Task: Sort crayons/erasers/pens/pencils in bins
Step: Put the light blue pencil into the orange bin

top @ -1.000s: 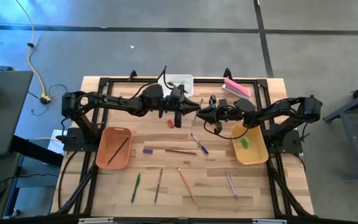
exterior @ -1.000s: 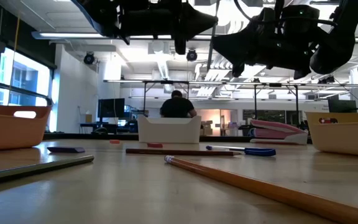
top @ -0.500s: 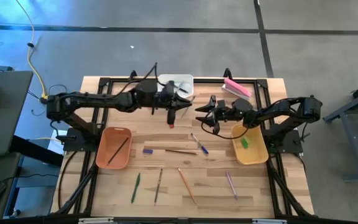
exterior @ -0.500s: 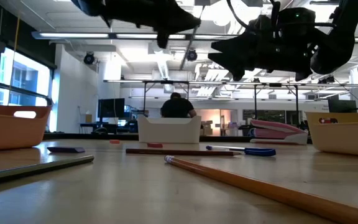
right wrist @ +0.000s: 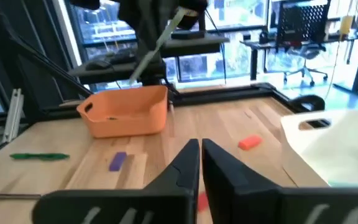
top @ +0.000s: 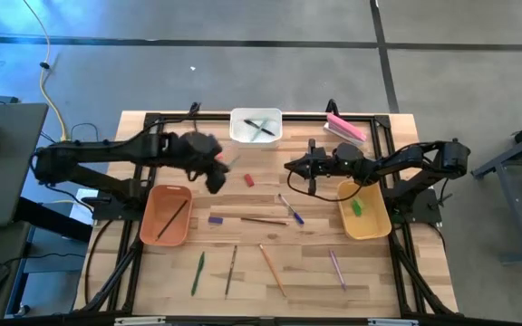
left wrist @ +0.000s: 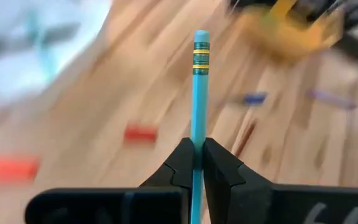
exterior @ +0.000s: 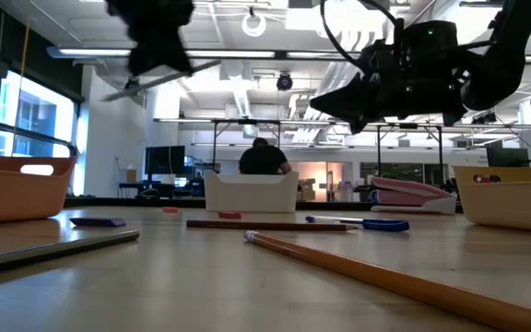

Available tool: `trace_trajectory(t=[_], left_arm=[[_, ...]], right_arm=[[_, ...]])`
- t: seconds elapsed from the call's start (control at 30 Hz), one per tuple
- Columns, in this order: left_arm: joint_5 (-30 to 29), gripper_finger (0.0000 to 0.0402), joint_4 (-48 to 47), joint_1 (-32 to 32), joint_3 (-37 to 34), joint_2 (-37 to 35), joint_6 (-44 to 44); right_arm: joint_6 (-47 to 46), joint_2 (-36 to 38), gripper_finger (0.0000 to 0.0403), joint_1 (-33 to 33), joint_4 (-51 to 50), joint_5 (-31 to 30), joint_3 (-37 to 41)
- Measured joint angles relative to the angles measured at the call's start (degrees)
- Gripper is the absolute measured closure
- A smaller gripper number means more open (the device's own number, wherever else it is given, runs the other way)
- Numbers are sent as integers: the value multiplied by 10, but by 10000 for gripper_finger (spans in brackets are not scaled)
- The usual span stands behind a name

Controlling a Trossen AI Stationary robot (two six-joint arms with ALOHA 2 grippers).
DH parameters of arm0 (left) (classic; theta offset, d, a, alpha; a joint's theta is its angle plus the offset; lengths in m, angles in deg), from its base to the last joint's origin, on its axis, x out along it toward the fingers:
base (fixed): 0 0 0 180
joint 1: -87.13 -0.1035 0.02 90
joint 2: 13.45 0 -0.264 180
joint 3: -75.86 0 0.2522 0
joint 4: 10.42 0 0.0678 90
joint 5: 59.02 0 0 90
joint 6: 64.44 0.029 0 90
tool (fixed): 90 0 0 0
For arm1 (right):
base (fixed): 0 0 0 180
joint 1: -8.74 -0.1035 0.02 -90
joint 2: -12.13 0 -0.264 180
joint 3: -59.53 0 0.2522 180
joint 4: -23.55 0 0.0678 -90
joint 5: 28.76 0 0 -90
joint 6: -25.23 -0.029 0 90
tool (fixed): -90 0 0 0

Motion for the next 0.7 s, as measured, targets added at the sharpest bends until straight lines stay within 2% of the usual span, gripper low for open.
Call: trace_trajectory(t=[0.2,0.43,0.7], left_arm=[[-47,399,-195,61,-2,-12,-101],[-39,399,-226,135,-63,-30,-204],[-69,399,-228,228,-154,-109,-378]], right_arm=[[1,0,388,4,-10,0,0],[3,0,399,4,-16,0,0],[9,0,402,4,-24,-11,0]])
